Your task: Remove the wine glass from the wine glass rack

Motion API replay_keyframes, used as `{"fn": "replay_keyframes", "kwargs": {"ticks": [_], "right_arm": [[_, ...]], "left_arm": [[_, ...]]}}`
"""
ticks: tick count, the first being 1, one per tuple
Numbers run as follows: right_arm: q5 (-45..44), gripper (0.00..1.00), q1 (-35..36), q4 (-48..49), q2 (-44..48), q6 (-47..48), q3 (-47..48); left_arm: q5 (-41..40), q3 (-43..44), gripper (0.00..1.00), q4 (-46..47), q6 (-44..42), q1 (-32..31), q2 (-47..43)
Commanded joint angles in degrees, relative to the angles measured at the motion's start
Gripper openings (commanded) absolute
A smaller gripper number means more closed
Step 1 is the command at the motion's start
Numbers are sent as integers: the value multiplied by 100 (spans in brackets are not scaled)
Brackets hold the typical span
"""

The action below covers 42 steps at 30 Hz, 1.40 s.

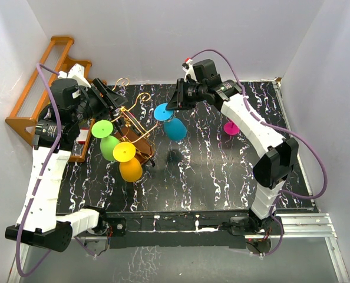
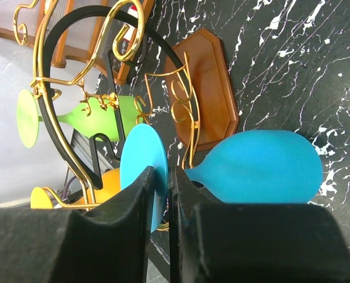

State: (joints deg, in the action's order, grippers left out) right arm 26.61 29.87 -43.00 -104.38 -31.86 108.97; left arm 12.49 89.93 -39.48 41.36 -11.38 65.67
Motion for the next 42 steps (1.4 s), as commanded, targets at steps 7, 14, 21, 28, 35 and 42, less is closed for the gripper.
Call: {"fn": "replay_keyframes", "kwargs": {"ticks": [7, 14, 21, 28, 35, 42], "right_arm": [[300, 8, 1, 1008, 678, -261, -322], [893, 8, -2, 1143, 775, -394, -396], [1275, 8, 2, 1212, 812, -387, -618], [1566, 8, 62, 1403, 898, -414, -986], [1746, 8, 89, 1157, 1180, -299, -973], [800, 8, 89, -395, 1873, 525, -954]], "left_arm": [[-54, -24, 50, 0, 3, -4, -203], [32, -100, 50, 49, 53, 2, -241], [333, -170, 53, 253, 164, 1, -207], [665, -273, 64, 546, 344, -5, -198], [1233, -377, 95, 1043, 779, -5, -111], [1855, -590, 97, 2059, 1621, -5, -20]]}}
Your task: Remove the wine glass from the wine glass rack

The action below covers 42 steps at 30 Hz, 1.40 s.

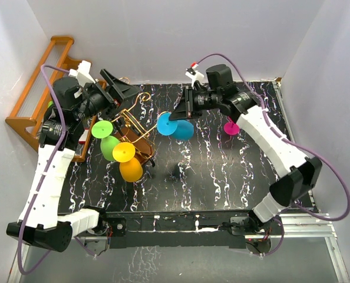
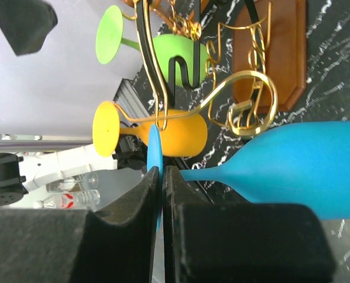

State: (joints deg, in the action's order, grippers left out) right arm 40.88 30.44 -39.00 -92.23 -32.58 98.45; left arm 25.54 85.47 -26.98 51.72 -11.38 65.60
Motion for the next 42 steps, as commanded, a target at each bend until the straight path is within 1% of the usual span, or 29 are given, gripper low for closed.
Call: {"fn": "replay_keyframes", "kwargs": {"ticks": [1, 3, 5, 7, 8, 9, 10, 11, 12, 13, 14, 15, 16, 17, 19, 21, 23, 25, 31, 34, 38, 42], "right_arm": [[-977, 8, 29, -1009, 791, 720, 107], [-1805, 8, 33, -1329, 1051, 996, 152], [-2655, 8, 40, -1288, 1369, 1380, 96], [-3252, 8, 49, -832, 1744, 1904, -65], [-3438, 8, 60, -505, 1935, 2210, -203], [-3566, 8, 73, -31, 2155, 2597, -407], [-3611, 8, 90, 657, 2442, 3004, -641], [-3533, 8, 106, 1194, 2647, 3437, -922], [-3350, 8, 136, 1864, 2882, 3948, -1270], [-3147, 8, 175, 2498, 3092, 4594, -1697], [-2865, 8, 216, 3180, 3299, 5050, -2124], [-2673, 8, 274, 3832, 3442, 5460, -2504], [-2547, 8, 348, 4234, 3497, 5837, -2774], [-2429, 8, 445, 4406, 3464, 6294, -2895], [-2458, 8, 747, 4408, 3278, 7073, -2919], [-2875, 8, 1182, 4579, 3114, 7794, -3021], [-3289, 8, 1620, 5047, 2979, 8401, -3223], [-3574, 8, 1932, 5379, 2795, 8782, -3295], [-4051, 8, 2515, 6189, 2419, 9548, -3439], [-4337, 8, 2748, 6617, 2286, 9957, -3541], [-4568, 8, 2865, 7020, 2217, 10274, -3665], [-4518, 8, 2978, 7237, 2229, 10398, -3728]], "left_arm": [[609, -174, 97, 945, 707, -3, 0], [732, -189, 97, 1133, 901, -4, 51], [854, -143, 97, 1235, 1047, -5, 128], [1018, -35, 93, 1199, 1148, -3, 248], [1124, 24, 90, 1196, 1193, -5, 318], [1230, 90, 85, 1177, 1255, -4, 390], [1340, 136, 79, 1157, 1335, -5, 453], [1532, 170, 71, 1193, 1434, -5, 515], [1670, 200, 62, 1233, 1526, -4, 564], [1790, 225, 54, 1234, 1634, -5, 606], [1894, 253, 49, 1220, 1743, -5, 637], [1976, 292, 47, 1180, 1796, -1, 664], [2056, 343, 47, 1104, 1851, -4, 707], [2141, 375, 50, 1070, 1900, -5, 715], [2266, 394, 61, 1072, 2087, -1, 711], [2332, 316, 68, 1234, 2379, -5, 658], [2406, 220, 71, 1419, 2629, -5, 595], [2469, 201, 72, 1420, 2712, -5, 556], [2607, 173, 73, 1067, 2680, 0, 434], [2604, 237, 73, 681, 2486, -4, 386], [2447, 502, 73, 19, 2049, -4, 417], [2434, 541, 73, 2, 2038, -5, 448]]}}
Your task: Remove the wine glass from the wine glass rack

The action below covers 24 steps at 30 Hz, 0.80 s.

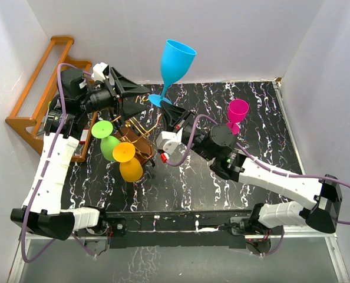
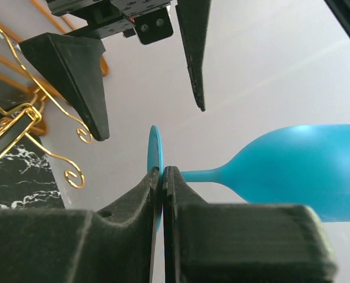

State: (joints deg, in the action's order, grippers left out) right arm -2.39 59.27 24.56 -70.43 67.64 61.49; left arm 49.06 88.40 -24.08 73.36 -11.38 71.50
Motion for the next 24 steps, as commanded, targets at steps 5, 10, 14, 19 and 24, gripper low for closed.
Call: {"fn": "replay_keyframes", "kwargs": {"ticks": [5, 10, 14, 19, 24], "right_arm": [[-131, 8, 316, 948, -80, 428, 27], [-148, 8, 565, 1102, -308, 483, 132], [-230, 8, 709, 1219, -440, 515, 175], [-481, 8, 794, 1218, -406, 467, 76], [-1040, 38, 853, 1172, 2, 24, -273]], "left_arm": [[121, 162, 73, 36, 87, -5, -120], [173, 107, 65, 83, 108, -2, -120], [164, -92, 23, 165, 171, -7, -207], [183, -375, 0, 463, 339, -2, -337], [-153, -399, 0, 382, 164, -5, -396]]}}
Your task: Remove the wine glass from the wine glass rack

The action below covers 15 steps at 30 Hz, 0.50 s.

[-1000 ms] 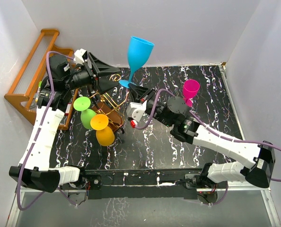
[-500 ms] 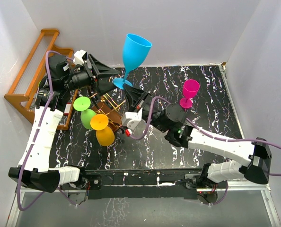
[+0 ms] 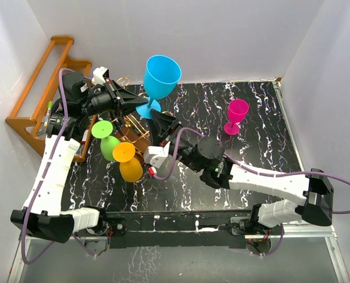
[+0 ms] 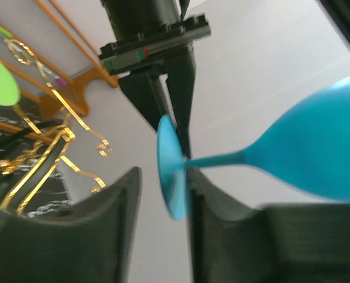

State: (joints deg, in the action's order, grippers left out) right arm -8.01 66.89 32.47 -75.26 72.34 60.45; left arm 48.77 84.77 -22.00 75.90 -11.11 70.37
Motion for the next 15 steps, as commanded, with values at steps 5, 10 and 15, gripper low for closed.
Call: {"fn": "replay_keyframes", "kwargs": {"ticks": [5, 10, 15], "right_arm": [[-1552, 54, 122, -879, 1354, -1930, -573], [-3111, 42, 107, -2593, 2091, -3929, -545], [-3519, 8, -1196, -5297, 1579, -6754, 741]], "left_arm": [[-1111, -197, 0, 370, -308, -31, -561], [-1891, -132, 0, 391, -765, -29, -727], [-2292, 28, 0, 17, -1593, -31, -717]]}}
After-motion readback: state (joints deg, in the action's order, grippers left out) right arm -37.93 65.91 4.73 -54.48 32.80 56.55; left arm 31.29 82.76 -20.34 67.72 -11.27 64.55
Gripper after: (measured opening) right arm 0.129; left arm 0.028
